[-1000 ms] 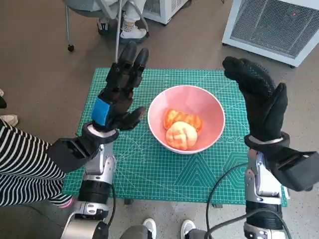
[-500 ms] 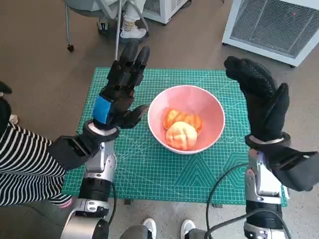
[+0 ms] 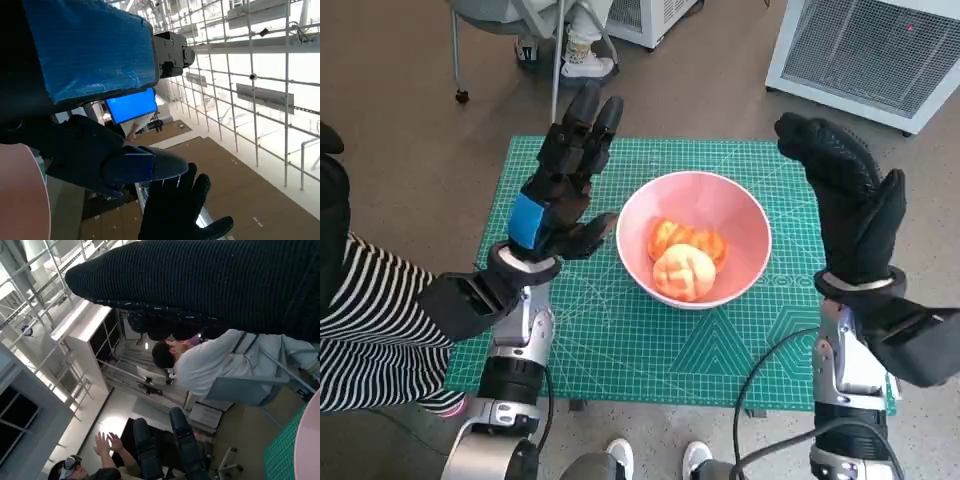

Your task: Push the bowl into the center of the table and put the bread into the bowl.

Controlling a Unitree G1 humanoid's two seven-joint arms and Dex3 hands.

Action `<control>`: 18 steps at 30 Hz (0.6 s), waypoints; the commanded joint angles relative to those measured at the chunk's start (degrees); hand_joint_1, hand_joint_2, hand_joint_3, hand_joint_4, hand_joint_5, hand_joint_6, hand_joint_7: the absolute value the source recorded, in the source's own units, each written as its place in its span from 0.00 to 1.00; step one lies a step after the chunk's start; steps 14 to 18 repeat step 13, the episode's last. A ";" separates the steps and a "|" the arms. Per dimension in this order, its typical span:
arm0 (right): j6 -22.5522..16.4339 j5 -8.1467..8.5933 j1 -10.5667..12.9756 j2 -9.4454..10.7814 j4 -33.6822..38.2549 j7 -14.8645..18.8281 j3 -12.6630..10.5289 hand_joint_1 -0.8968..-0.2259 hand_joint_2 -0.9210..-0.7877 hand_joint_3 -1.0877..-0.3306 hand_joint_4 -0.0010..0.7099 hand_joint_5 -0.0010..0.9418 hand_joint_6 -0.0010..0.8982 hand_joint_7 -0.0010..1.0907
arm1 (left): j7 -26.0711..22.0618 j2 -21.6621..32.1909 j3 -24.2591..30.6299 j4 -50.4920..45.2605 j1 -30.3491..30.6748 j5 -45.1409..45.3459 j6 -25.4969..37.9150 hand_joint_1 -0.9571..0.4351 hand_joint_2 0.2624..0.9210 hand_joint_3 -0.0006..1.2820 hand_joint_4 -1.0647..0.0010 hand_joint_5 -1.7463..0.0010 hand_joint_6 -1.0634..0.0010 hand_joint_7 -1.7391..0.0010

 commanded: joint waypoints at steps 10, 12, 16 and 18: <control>-0.48 -0.42 0.83 0.11 1.32 -0.13 -0.02 0.33 0.00 0.50 0.29 0.00 0.12 0.36 | -0.72 -0.15 -0.14 -0.78 -0.08 -1.40 1.37 0.23 1.00 0.30 0.98 0.99 1.00 0.93; -0.40 -0.37 0.83 0.06 1.29 -0.12 -0.07 0.33 0.00 0.50 0.29 0.00 0.12 0.36 | -0.77 -0.11 -0.13 -0.79 -0.07 -1.42 1.48 0.23 1.00 0.30 0.98 0.99 1.00 0.93; -0.30 -0.31 0.81 0.00 1.23 -0.10 -0.11 0.33 0.00 0.50 0.29 0.00 0.12 0.36 | -0.77 -0.07 -0.11 -0.75 -0.10 -1.39 1.54 0.23 1.00 0.29 0.98 0.99 1.00 0.93; -0.30 -0.31 0.81 0.00 1.23 -0.10 -0.11 0.33 0.00 0.50 0.29 0.00 0.12 0.36 | -0.77 -0.07 -0.11 -0.75 -0.10 -1.39 1.54 0.23 1.00 0.29 0.98 0.99 1.00 0.93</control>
